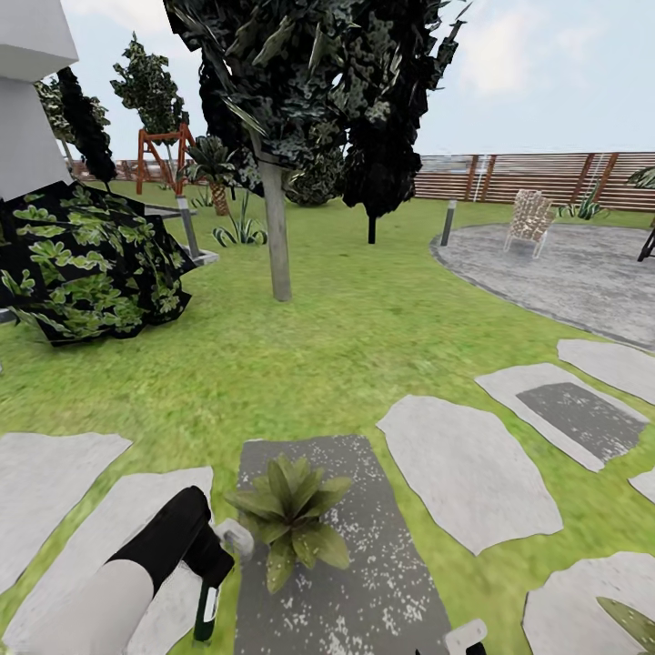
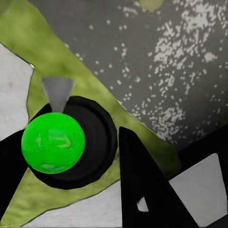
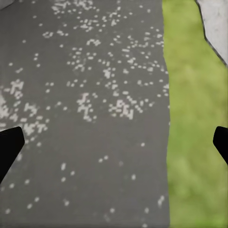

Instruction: Pick up the pesticide atomizer in the garden and spray insectifuge to fully cover both potted plants in the garden.

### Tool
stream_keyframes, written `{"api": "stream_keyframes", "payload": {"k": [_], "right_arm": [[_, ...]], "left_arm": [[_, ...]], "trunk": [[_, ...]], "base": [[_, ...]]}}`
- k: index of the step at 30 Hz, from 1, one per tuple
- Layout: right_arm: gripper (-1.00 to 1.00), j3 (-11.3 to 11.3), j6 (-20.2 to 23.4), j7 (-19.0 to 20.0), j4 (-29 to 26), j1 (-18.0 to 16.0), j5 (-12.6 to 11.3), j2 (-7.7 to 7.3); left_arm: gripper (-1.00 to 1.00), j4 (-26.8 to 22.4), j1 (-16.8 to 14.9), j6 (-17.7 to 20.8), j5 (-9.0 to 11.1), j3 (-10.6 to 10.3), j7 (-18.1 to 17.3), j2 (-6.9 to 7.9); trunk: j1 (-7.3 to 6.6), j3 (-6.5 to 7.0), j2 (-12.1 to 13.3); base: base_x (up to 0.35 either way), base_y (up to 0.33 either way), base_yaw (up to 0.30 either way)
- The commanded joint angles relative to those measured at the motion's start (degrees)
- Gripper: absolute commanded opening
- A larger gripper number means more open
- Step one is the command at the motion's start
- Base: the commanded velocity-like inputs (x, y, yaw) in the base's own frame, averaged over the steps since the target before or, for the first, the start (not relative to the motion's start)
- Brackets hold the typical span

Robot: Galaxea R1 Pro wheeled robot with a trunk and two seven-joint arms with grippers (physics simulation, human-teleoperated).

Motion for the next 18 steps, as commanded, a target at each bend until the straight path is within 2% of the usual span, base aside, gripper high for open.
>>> {"api": "stream_keyframes", "payload": {"k": [1,5,12,15,18], "right_arm": [[1.0,-0.5,-0.2,0.2,0.0,0.0,0.4,0.0],[1.0,-0.5,-0.2,0.2,0.0,0.0,0.4,0.0],[1.0,-0.5,-0.2,0.2,0.0,0.0,0.4,0.0],[1.0,-0.5,-0.2,0.2,0.0,0.0,0.4,0.0],[1.0,-0.5,-0.2,0.2,0.0,0.0,0.4,0.0]], "left_arm": [[-1.0,-0.9,-0.3,0.2,-0.5,-0.2,-0.6,0.18],[-1.0,-3.1,-1.3,0.6,-0.4,-0.2,-0.7,0.5],[-1.0,-2.7,-1.0,1.2,-0.7,-0.3,-0.7,0.69],[-1.0,-2.4,-1.0,1.0,-0.7,-0.3,-0.7,2.15],[-1.0,-2.3,-0.5,0.7,-0.6,-0.3,-0.8,2.93]], "trunk": [[-0.01,-0.06,0.0],[-0.01,-0.06,0.0],[-0.01,-0.06,0.0],[-0.01,-0.06,0.0],[-0.01,-0.06,0.0]], "base": [[0.0,0.0,0.0],[0.0,0.0,0.0],[0.0,0.0,0.0],[0.0,0.0,0.0],[0.0,0.0,0.0]]}}
